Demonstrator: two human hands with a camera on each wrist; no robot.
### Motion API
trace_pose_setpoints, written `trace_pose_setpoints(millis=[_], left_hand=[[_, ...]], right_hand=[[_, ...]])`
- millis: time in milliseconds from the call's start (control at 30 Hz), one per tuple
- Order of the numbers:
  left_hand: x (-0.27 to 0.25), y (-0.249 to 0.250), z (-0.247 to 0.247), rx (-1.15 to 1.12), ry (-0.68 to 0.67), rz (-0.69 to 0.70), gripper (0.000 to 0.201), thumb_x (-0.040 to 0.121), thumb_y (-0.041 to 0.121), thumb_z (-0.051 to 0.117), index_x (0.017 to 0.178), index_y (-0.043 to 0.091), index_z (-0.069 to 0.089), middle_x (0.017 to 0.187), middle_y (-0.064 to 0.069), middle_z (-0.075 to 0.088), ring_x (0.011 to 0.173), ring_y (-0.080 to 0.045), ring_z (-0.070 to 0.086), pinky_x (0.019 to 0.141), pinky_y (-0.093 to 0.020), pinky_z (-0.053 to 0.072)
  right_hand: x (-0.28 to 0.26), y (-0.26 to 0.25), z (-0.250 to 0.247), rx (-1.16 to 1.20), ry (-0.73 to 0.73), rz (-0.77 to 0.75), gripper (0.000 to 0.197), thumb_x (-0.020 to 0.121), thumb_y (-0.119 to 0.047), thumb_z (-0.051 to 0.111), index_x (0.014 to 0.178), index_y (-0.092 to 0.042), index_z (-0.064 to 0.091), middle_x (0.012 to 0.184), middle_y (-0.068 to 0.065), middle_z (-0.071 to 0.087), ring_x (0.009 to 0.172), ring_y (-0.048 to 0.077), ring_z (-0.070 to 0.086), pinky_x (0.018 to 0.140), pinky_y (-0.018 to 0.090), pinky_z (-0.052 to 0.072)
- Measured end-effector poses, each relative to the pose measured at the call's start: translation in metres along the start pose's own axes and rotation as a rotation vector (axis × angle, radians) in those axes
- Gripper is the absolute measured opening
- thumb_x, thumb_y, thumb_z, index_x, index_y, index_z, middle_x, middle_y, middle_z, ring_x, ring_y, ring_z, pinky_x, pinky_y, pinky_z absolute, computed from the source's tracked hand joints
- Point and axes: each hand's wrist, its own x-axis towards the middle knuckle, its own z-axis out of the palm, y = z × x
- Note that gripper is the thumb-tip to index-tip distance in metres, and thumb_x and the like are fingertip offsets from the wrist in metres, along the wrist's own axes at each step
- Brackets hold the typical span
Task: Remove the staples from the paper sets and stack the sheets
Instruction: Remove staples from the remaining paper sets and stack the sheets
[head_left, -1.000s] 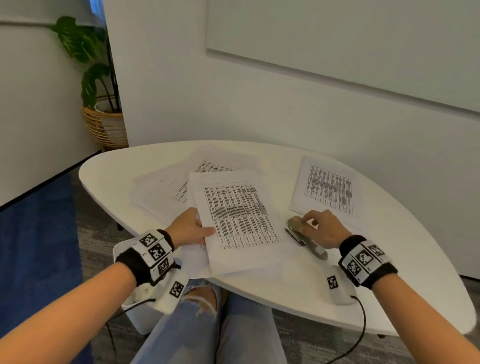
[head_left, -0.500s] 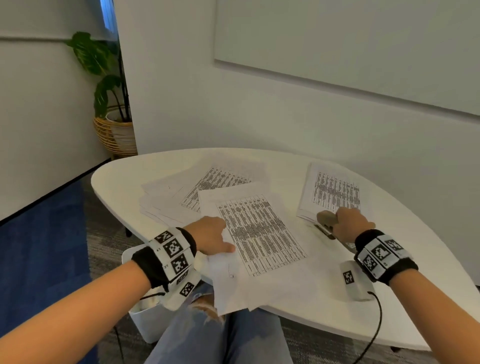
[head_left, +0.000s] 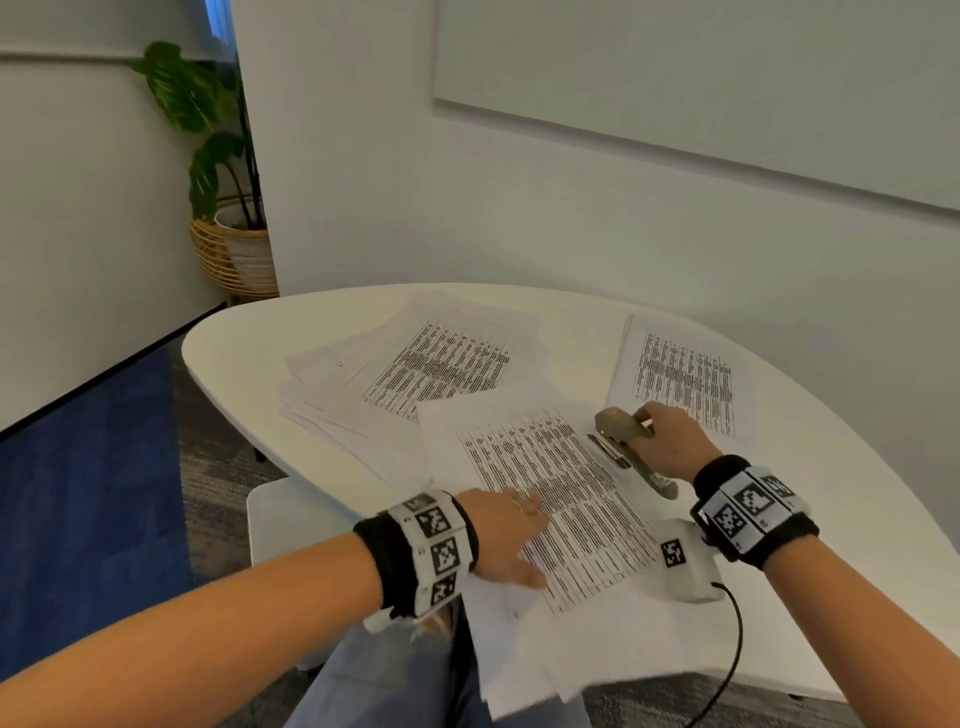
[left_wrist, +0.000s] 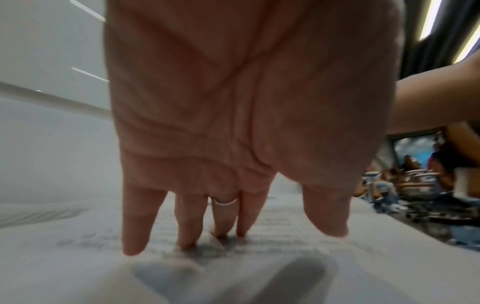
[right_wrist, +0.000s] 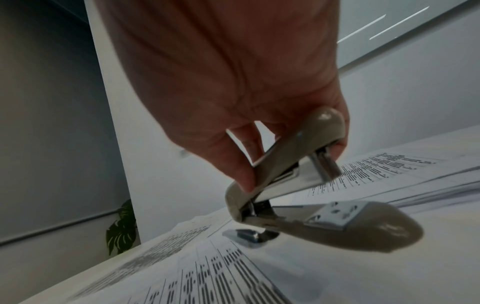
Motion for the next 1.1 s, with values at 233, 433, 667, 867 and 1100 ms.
trace_pose_setpoints(millis=[233, 433, 667, 867, 1100], left_hand=[[0.003, 0.023, -0.029, -0.054, 0.054, 0.15, 0.066, 0.094, 0.052, 0.046, 0.145, 0.012, 0.036, 0.148, -0.009, 0.039, 0.134, -0.027, 0.038, 0.107, -0.042, 0.035], [0.025, -0.021, -0.027, 0.019, 0.168, -0.21, 0.065, 0.088, 0.054, 0.054, 0.134, 0.009, 0.043, 0.147, -0.013, 0.03, 0.13, -0.029, 0.037, 0.1, -0.046, 0.041], [0.029, -0.034, -0.019, 0.005, 0.184, -0.167, 0.078, 0.083, 0.059, 0.058, 0.14, 0.01, 0.037, 0.144, -0.012, 0.032, 0.129, -0.029, 0.032, 0.104, -0.044, 0.039], [0.032, -0.029, -0.01, 0.02, 0.177, -0.176, 0.083, 0.084, 0.06, 0.056, 0.143, 0.007, 0.031, 0.148, -0.012, 0.027, 0.132, -0.031, 0.027, 0.105, -0.044, 0.038], [0.037, -0.028, -0.014, 0.048, 0.166, -0.197, 0.082, 0.083, 0.061, 0.057, 0.14, 0.006, 0.037, 0.144, -0.014, 0.031, 0.127, -0.032, 0.033, 0.103, -0.042, 0.04]], right_hand=[[-0.003, -0.01, 0.001, -0.118, -0.151, -0.079, 0.033, 0.092, -0.018, 0.054, 0.123, -0.007, 0.052, 0.121, 0.013, 0.059, 0.103, 0.025, 0.056, 0.08, 0.027, 0.043], [-0.003, -0.019, 0.007, -0.059, -0.156, -0.14, 0.037, 0.092, -0.023, 0.056, 0.125, -0.008, 0.05, 0.121, 0.015, 0.055, 0.102, 0.028, 0.058, 0.085, 0.032, 0.049], [0.001, -0.046, 0.037, -0.249, -0.226, -0.199, 0.04, 0.096, -0.032, 0.047, 0.127, -0.008, 0.04, 0.123, 0.013, 0.046, 0.107, 0.029, 0.054, 0.09, 0.034, 0.046], [0.008, -0.055, 0.057, -0.298, -0.165, -0.155, 0.036, 0.098, -0.031, 0.039, 0.126, -0.008, 0.036, 0.117, 0.012, 0.057, 0.101, 0.029, 0.059, 0.079, 0.035, 0.046], [0.014, -0.058, 0.054, -0.352, -0.084, -0.268, 0.04, 0.097, -0.034, 0.043, 0.135, -0.028, 0.033, 0.122, 0.0, 0.054, 0.106, 0.025, 0.056, 0.087, 0.044, 0.045]])
